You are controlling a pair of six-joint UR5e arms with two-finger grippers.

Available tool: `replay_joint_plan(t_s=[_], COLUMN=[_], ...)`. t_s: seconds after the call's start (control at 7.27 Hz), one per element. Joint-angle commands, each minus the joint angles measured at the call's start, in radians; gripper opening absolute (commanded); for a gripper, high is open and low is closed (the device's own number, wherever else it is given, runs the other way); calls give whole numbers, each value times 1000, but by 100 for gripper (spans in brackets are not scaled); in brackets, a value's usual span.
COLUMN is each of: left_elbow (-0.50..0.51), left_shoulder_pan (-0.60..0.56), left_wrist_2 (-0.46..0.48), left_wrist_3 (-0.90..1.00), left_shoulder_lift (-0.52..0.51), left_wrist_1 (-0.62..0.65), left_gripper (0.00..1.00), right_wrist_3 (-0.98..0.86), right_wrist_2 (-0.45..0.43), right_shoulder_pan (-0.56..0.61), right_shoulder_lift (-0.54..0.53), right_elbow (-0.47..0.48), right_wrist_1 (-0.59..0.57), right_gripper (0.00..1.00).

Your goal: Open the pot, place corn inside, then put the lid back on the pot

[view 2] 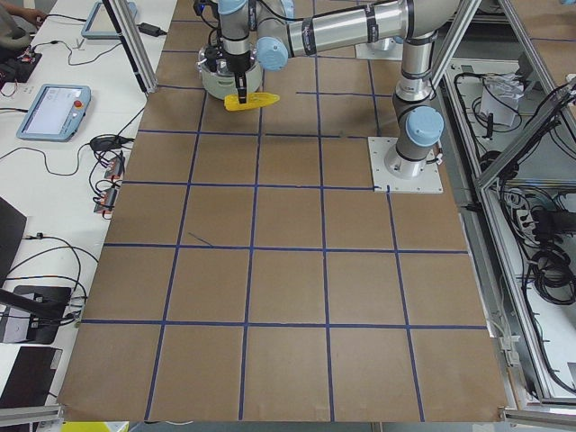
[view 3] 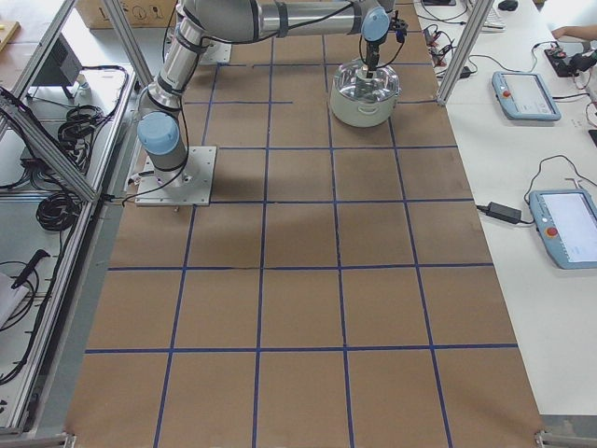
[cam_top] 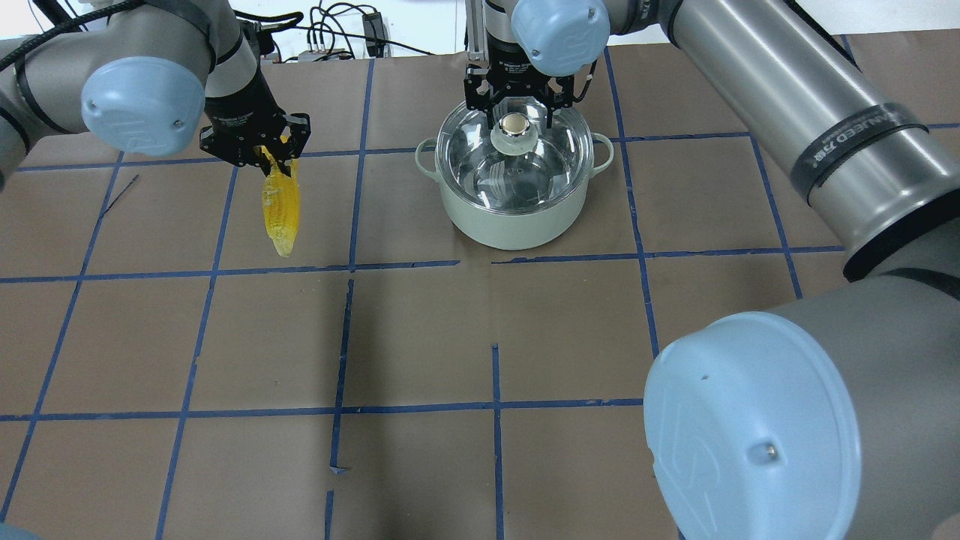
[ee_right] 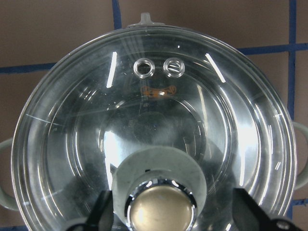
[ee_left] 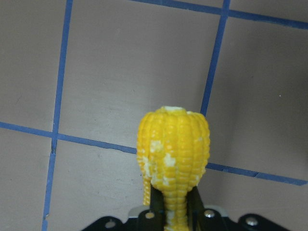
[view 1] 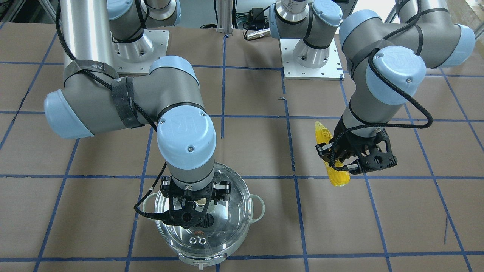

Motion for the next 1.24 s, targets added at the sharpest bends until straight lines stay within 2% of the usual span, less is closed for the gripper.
replay_joint_plan(t_s=[0.0,0.14,0.28,0.41,0.55,0.83,1.1], left_elbow=[0,0,1,1,1,4,75], left_shoulder_pan=[1,-1,-1,-1,-1,-1,-25], left_wrist_2=[0,0,0,0,0,-1,-3], left_wrist_3=[6,6,6,6,6,6,-9], left_shoulder_lift=[0,0,0,0,0,-2,-10], left_wrist_1=[1,1,1,1,1,1,-49], left_gripper=[16,16,16,16,16,16,16], right_wrist_3=[1,1,8,10,7,-4,-103], right_wrist_2=[9,10,10,9,9,12,-3], right_shoulder_pan=[0,-2,-2,-2,-3,-9,-53], right_shoulder_lift=[7,10,10,4,-2,-56,-149], right_elbow=[-1,-5,-10,-15,-21,-35,-33], right_wrist_1=[-3,-3,-7,-1,3,39,159], right_gripper=[65,57,44,25,14,10,8])
